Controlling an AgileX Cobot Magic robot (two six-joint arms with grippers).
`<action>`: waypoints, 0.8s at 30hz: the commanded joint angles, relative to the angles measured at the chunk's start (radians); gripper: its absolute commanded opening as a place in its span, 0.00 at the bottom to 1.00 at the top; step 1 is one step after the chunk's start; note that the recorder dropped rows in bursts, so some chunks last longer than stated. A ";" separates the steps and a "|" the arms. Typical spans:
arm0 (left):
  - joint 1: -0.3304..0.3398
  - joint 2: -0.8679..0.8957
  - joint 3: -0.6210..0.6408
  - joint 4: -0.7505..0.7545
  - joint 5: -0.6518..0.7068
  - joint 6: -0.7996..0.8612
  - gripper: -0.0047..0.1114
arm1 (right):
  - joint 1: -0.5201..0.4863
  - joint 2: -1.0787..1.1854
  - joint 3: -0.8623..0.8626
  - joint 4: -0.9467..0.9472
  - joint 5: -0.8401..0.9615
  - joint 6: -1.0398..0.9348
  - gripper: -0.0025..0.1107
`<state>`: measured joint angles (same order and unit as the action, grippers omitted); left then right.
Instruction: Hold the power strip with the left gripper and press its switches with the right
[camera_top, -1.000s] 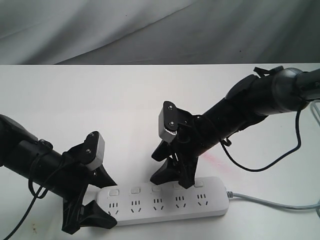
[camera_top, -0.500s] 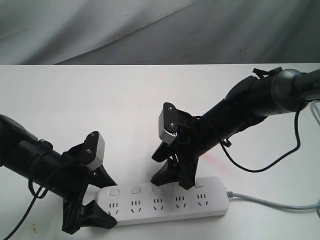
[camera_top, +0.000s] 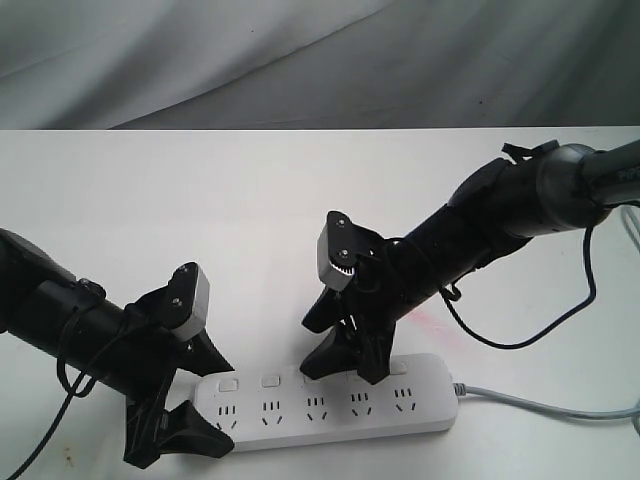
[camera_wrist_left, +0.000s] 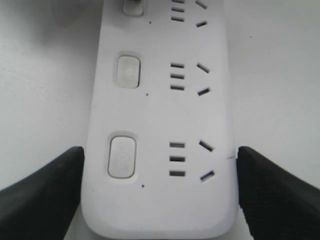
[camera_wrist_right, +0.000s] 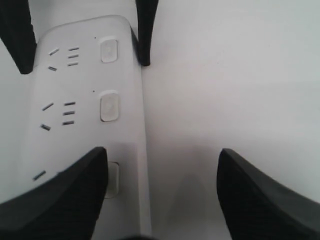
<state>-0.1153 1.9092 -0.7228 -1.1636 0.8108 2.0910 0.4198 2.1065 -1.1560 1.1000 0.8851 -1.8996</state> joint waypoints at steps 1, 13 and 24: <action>-0.006 0.005 -0.002 0.000 -0.003 0.003 0.31 | -0.001 0.015 0.007 -0.017 -0.009 0.000 0.54; -0.006 0.005 -0.002 0.000 -0.003 0.003 0.31 | 0.012 0.015 0.007 -0.095 -0.084 0.018 0.54; -0.006 0.005 -0.002 0.000 -0.003 0.003 0.31 | 0.058 0.015 0.007 -0.177 -0.168 0.077 0.54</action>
<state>-0.1153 1.9092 -0.7228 -1.1636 0.8108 2.0910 0.4707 2.0994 -1.1593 1.0423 0.8110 -1.8350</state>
